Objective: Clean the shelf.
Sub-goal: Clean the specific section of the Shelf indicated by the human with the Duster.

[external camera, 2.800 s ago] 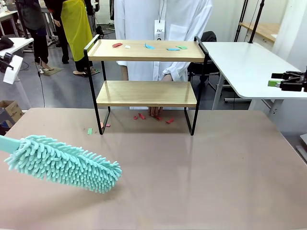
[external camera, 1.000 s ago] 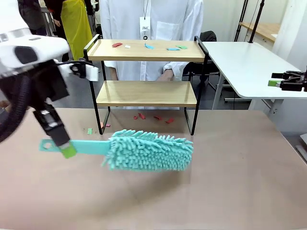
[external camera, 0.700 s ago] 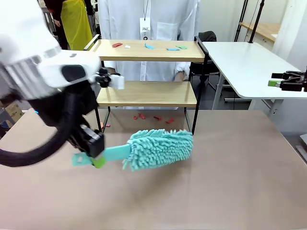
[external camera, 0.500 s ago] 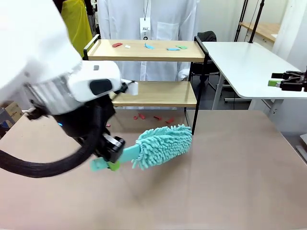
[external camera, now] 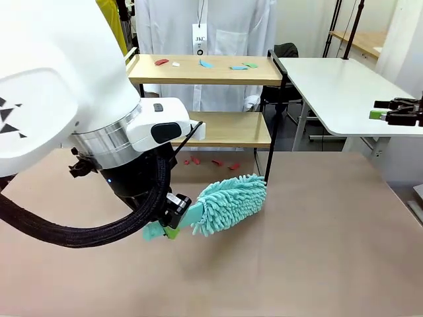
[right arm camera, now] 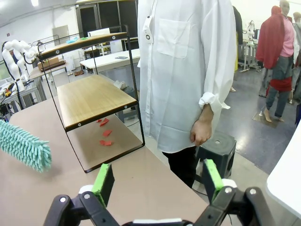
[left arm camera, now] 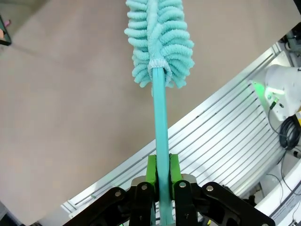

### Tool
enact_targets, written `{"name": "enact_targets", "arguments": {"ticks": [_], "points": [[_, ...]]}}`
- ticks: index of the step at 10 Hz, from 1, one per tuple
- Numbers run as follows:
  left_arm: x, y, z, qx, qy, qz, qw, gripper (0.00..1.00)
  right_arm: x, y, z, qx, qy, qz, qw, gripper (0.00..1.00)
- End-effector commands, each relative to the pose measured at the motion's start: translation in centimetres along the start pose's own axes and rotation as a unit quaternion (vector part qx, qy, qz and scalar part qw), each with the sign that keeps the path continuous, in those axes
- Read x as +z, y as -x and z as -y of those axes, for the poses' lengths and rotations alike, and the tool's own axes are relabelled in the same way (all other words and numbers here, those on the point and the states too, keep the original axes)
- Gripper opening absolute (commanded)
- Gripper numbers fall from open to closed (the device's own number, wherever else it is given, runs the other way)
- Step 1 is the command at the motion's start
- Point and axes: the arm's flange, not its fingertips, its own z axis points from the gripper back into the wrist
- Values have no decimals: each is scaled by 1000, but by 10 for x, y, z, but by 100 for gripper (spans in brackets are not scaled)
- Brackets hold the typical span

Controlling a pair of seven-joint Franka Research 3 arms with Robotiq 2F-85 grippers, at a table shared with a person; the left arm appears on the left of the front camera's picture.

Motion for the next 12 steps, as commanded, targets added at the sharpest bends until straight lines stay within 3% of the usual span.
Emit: {"name": "enact_targets", "arguments": {"ticks": [1,6,12], "points": [[-3,-2,-1,4,-1,-2,1000,13,-1,-3,-1,3,0,0,1000,100],[-48,-40,30,129,-40,79,988,13,-1,-3,-1,3,0,0,1000,100],[-103,-97,52,213,-22,152,965,13,-1,-3,-1,3,0,0,1000,100]]}}
